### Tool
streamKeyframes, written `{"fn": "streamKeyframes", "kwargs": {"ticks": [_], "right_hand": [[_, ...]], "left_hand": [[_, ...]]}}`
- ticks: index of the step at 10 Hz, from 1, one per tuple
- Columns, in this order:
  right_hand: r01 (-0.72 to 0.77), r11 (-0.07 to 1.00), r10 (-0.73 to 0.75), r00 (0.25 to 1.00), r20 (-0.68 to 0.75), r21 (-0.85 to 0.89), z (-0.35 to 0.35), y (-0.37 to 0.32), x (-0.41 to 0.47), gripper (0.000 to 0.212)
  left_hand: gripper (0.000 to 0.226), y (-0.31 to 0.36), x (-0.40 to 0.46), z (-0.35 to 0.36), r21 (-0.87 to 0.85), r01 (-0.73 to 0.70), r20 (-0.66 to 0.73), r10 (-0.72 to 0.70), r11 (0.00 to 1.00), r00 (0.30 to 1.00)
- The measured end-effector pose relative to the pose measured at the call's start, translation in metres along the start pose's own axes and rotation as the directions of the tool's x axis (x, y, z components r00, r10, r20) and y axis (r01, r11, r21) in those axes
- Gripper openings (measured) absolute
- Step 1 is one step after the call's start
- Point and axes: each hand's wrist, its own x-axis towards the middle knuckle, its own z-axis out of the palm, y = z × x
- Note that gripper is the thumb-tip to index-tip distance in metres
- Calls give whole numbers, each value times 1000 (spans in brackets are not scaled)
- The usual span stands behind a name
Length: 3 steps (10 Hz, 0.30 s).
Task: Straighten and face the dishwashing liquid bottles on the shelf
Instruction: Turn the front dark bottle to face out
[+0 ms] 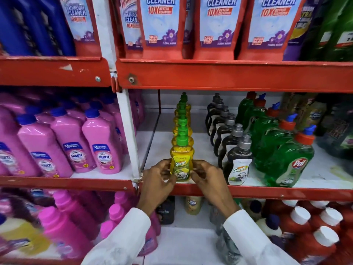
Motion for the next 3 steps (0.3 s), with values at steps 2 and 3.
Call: {"fn": "streamKeyframes", "kwargs": {"ticks": [2,3], "right_hand": [[-59,998,59,998,-11,-2,1,3,-3,32],[-58,998,58,998,-25,3,1,0,-4,31]], "left_hand": [[43,-6,0,-1,8,-58,-12,58,998,998],[43,-5,-1,0,-3,-62,-7,62,998,998]]}}
